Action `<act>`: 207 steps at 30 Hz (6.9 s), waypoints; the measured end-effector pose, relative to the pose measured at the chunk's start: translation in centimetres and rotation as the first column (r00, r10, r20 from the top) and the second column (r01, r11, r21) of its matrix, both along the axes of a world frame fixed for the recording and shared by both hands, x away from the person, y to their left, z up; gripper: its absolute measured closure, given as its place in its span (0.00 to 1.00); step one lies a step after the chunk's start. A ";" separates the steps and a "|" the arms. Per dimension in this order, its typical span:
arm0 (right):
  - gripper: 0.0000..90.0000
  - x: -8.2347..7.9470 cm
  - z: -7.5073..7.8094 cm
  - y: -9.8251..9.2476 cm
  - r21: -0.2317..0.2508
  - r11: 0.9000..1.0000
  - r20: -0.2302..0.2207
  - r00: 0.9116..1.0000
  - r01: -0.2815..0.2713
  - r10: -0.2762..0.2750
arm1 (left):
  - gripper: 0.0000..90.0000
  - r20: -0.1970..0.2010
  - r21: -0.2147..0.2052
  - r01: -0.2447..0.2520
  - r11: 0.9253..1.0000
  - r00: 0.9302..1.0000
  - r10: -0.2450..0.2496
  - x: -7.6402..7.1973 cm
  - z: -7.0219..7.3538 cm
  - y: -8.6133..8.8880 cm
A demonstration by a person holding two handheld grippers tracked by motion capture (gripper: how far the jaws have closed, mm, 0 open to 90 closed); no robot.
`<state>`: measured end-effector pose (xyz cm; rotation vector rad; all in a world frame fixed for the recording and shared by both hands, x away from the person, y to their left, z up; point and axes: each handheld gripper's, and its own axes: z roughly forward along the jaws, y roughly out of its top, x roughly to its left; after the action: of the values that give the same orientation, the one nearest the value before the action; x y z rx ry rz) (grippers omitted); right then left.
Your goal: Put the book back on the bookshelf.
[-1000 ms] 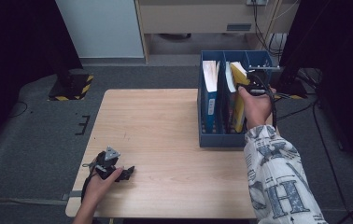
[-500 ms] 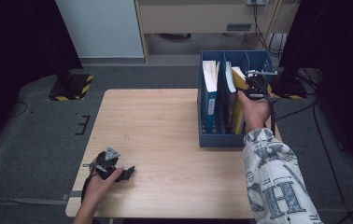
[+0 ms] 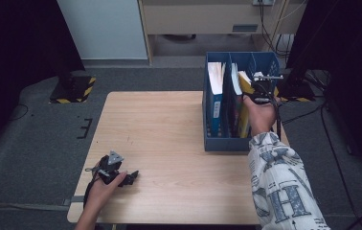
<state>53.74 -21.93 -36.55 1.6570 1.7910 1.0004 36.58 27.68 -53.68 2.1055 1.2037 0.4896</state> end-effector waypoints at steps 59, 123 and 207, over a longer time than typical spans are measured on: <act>0.78 -1.7 2.2 0.0 -0.023 0.992 -0.095 0.988 -0.123 0.120 | 0.00 0.002 0.000 0.006 1.000 1.000 -0.006 0.0 0.0 -0.1; 0.65 -1.1 2.0 -0.7 0.016 0.997 -0.047 0.996 -0.081 0.082 | 0.00 0.002 -0.001 0.011 1.000 1.000 -0.011 0.1 0.0 -0.2; 0.83 1.6 1.4 0.8 -0.082 0.997 0.008 1.000 0.004 -0.003 | 0.00 -0.003 0.005 0.023 1.000 1.000 -0.023 0.2 0.0 -0.3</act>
<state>55.35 -21.12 -35.17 1.6037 1.7988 0.9178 36.75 27.33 -53.65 2.1231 1.1798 0.4798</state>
